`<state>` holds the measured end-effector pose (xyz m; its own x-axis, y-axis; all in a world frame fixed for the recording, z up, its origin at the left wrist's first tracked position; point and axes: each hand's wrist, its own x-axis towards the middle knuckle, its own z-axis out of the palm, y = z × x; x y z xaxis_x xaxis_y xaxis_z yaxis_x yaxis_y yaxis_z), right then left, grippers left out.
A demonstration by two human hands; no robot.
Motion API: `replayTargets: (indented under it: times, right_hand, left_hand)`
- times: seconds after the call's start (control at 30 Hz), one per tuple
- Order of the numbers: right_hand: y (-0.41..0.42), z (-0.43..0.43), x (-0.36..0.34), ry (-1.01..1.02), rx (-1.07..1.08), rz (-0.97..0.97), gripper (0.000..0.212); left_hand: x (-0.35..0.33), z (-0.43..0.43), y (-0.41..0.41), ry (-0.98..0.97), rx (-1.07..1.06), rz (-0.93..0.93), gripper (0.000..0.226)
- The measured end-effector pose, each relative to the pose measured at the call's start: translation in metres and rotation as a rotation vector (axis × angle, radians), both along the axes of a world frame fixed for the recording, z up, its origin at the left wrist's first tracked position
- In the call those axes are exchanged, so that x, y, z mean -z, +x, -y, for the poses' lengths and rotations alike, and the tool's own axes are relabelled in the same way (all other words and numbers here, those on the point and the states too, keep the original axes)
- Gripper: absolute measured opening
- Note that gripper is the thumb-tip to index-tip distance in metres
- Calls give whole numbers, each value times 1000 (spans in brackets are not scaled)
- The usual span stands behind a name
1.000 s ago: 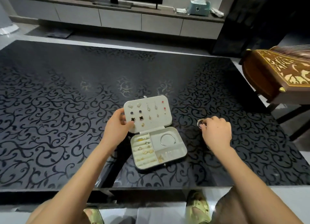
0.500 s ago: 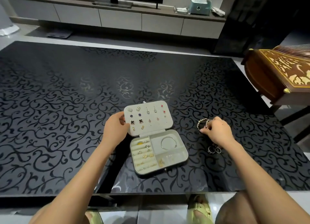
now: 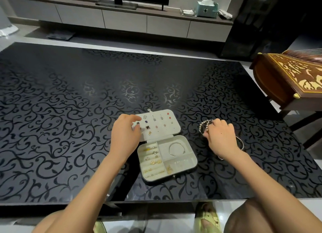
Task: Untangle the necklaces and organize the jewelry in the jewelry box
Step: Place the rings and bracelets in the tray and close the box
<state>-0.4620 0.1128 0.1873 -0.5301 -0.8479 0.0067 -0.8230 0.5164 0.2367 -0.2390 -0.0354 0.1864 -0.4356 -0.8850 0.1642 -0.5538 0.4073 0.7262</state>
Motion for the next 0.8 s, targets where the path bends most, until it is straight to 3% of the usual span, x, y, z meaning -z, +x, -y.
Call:
replayTargets:
  times: [0.17,0.3,0.47,0.63,0.8]
  right_hand:
    - [44,18,-19,-19,-327,144,18]
    - [59,31,-11,212,-472,127,18]
    - [56,35,-7,278,-497,193,22]
    - [54,29,-9,260,-501,308,30]
    - [46,6,-9,-16,-343,677,41]
  left_hand:
    - [-2,-12,-5,20,165,15,19]
    - [3,-18,-10,25,281,66,16]
    - [12,-21,-13,-23,421,171,19]
    - [17,-24,-16,-109,518,228,40]
    - [16,-31,-19,-237,601,372,57]
